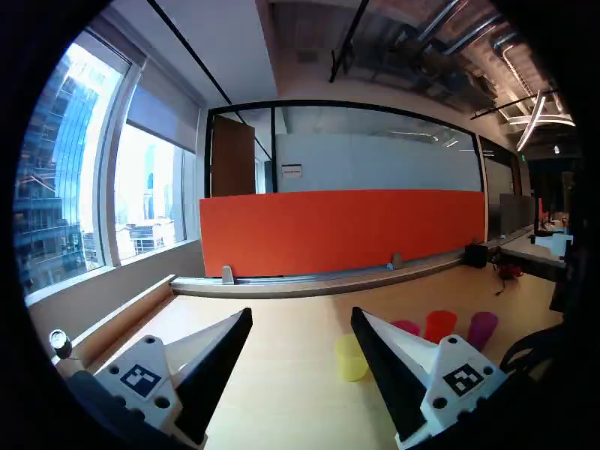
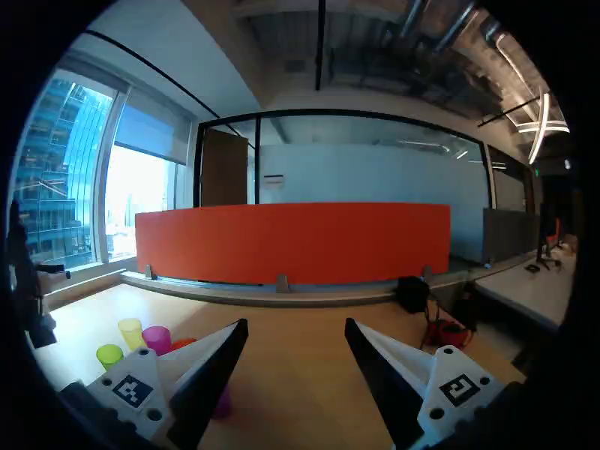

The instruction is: Pour water

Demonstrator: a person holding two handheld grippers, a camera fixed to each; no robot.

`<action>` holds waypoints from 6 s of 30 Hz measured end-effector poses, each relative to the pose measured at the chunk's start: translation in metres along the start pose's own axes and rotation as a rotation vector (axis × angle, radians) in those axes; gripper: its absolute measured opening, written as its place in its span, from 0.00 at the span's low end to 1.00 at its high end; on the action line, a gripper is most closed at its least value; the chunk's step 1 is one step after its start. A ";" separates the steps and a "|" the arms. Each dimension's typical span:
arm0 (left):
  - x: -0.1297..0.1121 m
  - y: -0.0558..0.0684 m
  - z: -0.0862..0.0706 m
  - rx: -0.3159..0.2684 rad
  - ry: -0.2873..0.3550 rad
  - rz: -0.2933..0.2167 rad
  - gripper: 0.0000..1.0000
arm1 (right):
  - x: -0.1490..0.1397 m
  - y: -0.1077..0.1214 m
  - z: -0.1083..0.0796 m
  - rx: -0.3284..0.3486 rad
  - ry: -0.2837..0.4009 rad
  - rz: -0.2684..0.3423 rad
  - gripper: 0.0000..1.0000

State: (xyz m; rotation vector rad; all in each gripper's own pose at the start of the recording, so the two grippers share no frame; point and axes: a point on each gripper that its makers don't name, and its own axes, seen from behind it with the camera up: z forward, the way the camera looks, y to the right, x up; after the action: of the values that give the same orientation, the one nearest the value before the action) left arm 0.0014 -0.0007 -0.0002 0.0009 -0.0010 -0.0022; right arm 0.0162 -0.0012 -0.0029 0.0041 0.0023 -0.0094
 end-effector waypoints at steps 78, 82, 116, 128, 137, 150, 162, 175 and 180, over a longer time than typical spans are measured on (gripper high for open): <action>0.111 0.102 -0.003 -0.540 0.017 0.035 0.98 | 0.104 -0.150 -0.036 0.720 -0.019 -0.080 1.00; 0.101 0.103 -0.004 -0.553 0.002 0.042 0.98 | 0.099 -0.155 -0.036 0.747 -0.034 -0.085 1.00; -0.019 0.121 -0.013 -0.642 -0.152 0.090 0.98 | -0.018 -0.201 -0.036 0.899 -0.223 -0.247 1.00; -0.070 0.127 -0.015 -0.650 -0.239 0.119 0.98 | -0.053 -0.207 -0.028 0.921 -0.277 -0.290 1.00; -0.099 0.132 -0.021 -0.673 -0.286 0.144 0.98 | -0.081 -0.215 -0.023 0.942 -0.323 -0.323 1.00; -0.141 0.136 -0.025 -0.693 -0.375 0.165 0.98 | -0.120 -0.226 -0.017 0.975 -0.387 -0.363 1.00; -0.175 0.142 -0.024 -0.717 -0.465 0.200 0.98 | -0.142 -0.233 -0.009 0.995 -0.434 -0.389 1.00; -0.190 0.147 -0.009 -0.728 -0.519 0.211 0.98 | -0.157 -0.240 0.002 1.018 -0.465 -0.415 1.00; -0.193 0.154 -0.003 -0.743 -0.530 0.208 0.98 | -0.161 -0.241 0.004 1.026 -0.476 -0.424 1.00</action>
State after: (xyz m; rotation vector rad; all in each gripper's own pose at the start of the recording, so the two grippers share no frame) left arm -0.1916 0.1536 -0.0032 -0.7426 -0.5297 0.2049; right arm -0.1468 -0.2407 0.0009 1.0271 -0.4782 -0.4350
